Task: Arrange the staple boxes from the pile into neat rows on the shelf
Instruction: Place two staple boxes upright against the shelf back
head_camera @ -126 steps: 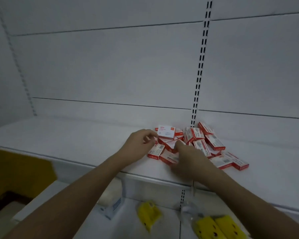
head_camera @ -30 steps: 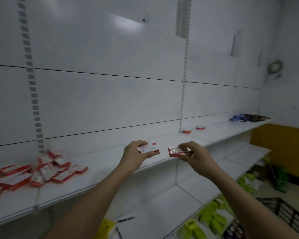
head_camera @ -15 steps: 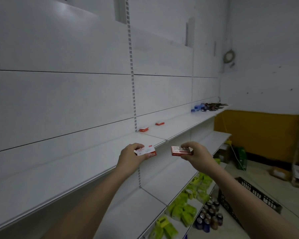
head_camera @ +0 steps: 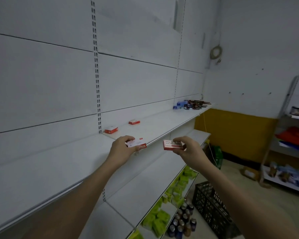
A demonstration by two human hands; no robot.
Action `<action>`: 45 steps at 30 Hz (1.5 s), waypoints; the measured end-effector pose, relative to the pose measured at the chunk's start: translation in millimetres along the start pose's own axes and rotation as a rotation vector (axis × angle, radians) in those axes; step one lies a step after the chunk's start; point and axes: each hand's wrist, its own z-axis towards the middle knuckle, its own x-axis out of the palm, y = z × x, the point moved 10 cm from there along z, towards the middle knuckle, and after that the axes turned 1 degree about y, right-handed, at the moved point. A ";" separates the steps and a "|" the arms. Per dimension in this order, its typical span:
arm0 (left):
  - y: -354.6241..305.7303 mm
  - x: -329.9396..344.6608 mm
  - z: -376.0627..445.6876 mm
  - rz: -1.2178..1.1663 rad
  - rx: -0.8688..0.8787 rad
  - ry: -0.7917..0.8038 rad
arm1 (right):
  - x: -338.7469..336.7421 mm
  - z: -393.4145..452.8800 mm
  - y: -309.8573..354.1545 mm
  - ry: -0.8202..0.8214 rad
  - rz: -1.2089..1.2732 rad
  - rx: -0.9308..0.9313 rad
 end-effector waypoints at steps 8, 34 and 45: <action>5.4 59.8 96.4 0.032 -0.042 -0.049 | 13.0 105.5 -71.9 -0.005 0.078 -0.093; 92.3 82.3 229.5 0.441 -0.531 -0.514 | 169.9 381.6 -156.3 0.418 0.271 -0.433; 144.8 60.5 303.5 0.730 -0.636 -0.375 | 255.1 479.6 -153.7 0.444 0.155 -0.513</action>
